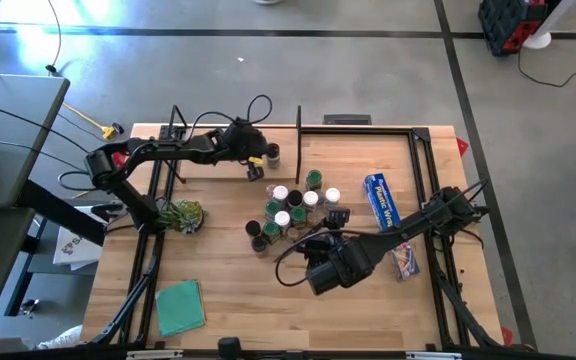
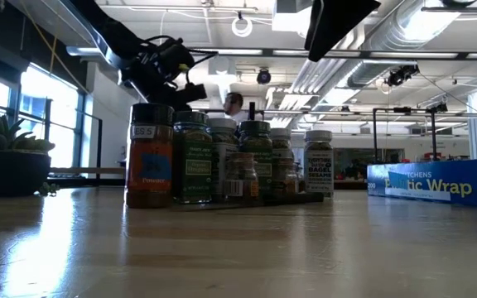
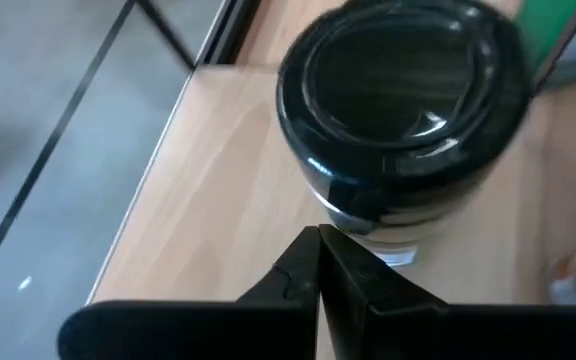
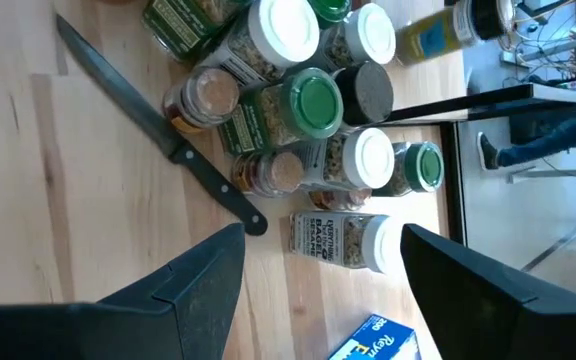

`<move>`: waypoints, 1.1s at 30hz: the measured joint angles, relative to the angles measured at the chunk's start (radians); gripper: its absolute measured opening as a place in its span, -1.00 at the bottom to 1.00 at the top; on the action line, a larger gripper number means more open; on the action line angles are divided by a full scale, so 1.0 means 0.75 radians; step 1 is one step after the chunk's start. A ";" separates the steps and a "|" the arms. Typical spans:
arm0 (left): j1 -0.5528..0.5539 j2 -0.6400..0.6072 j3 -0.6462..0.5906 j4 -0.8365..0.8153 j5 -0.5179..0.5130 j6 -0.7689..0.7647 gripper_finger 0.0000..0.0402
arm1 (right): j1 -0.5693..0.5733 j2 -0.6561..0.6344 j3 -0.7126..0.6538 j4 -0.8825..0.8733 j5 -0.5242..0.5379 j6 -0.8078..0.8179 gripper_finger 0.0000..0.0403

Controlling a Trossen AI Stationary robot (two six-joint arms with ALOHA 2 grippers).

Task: Shelf spices
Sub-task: Put the black lid seasoning bottle on the shelf

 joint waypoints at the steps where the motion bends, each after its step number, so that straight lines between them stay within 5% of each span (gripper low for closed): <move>1: -0.005 0.007 0.000 0.025 0.014 -0.002 -1.00 | -0.001 0.000 0.000 0.000 0.001 0.000 0.31; 12: -0.038 0.056 0.000 0.121 -0.088 0.036 -1.00 | -0.012 0.000 -0.001 -0.003 -0.004 0.000 0.31; 22: -0.066 -0.288 0.000 -0.227 -0.126 0.052 -1.00 | -0.109 -0.016 -0.002 -0.141 -0.144 -0.005 0.31; 33: -0.343 -0.728 0.000 -0.492 0.311 -0.204 -1.00 | -0.334 -0.057 -0.002 0.489 -0.195 -0.384 0.31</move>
